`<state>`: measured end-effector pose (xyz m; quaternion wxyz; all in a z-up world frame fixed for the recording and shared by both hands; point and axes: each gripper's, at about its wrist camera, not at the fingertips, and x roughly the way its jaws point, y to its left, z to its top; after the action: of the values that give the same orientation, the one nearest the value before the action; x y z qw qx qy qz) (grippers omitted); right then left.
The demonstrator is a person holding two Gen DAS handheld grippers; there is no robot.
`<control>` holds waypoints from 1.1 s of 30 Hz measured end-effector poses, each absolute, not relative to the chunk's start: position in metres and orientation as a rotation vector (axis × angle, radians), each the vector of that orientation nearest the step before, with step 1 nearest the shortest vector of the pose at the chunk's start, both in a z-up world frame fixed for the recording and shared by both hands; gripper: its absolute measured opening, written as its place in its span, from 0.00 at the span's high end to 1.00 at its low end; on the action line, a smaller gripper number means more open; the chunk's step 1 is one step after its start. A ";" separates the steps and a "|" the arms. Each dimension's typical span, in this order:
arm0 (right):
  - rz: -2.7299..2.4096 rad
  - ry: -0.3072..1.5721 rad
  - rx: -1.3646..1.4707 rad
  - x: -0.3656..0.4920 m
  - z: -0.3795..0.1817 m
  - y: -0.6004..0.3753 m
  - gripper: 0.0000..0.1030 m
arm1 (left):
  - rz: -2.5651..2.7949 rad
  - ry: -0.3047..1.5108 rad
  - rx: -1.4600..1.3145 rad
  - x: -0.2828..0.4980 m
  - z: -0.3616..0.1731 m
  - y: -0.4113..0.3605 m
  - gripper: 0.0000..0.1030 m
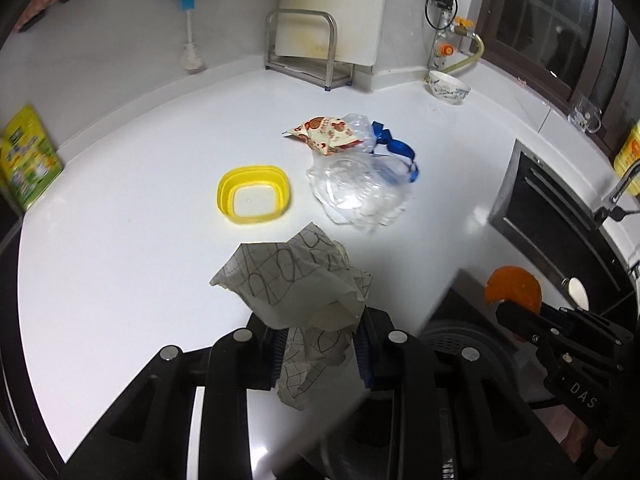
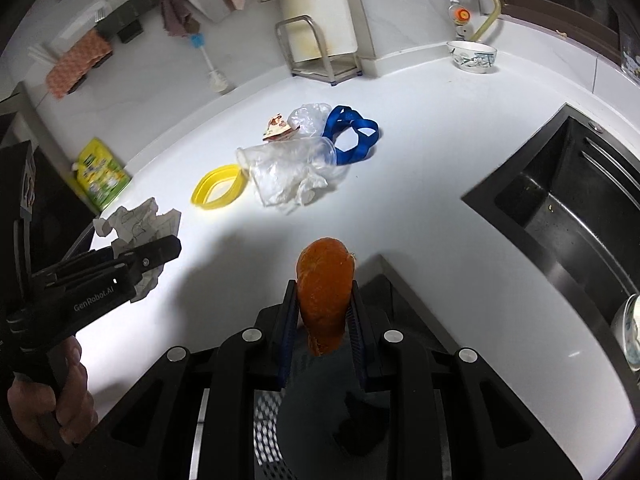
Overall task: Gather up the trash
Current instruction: 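Carry the orange and paper over the gray basket and open both tools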
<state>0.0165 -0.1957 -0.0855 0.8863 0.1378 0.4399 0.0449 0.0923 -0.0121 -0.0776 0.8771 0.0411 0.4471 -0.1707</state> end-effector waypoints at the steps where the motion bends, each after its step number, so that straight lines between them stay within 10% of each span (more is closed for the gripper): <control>1: 0.106 0.916 0.279 0.009 -0.083 -0.201 0.78 | -0.345 0.931 0.080 0.083 -0.074 -0.017 0.72; 33: 0.357 1.135 0.221 -0.070 -0.138 -0.222 0.77 | -0.153 1.114 0.011 -0.041 -0.129 -0.054 0.66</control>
<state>-0.0704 -0.2216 -0.1381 0.8225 0.1040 0.5334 0.1679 -0.0407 -0.0541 -0.1286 0.8460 0.0053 0.5281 -0.0726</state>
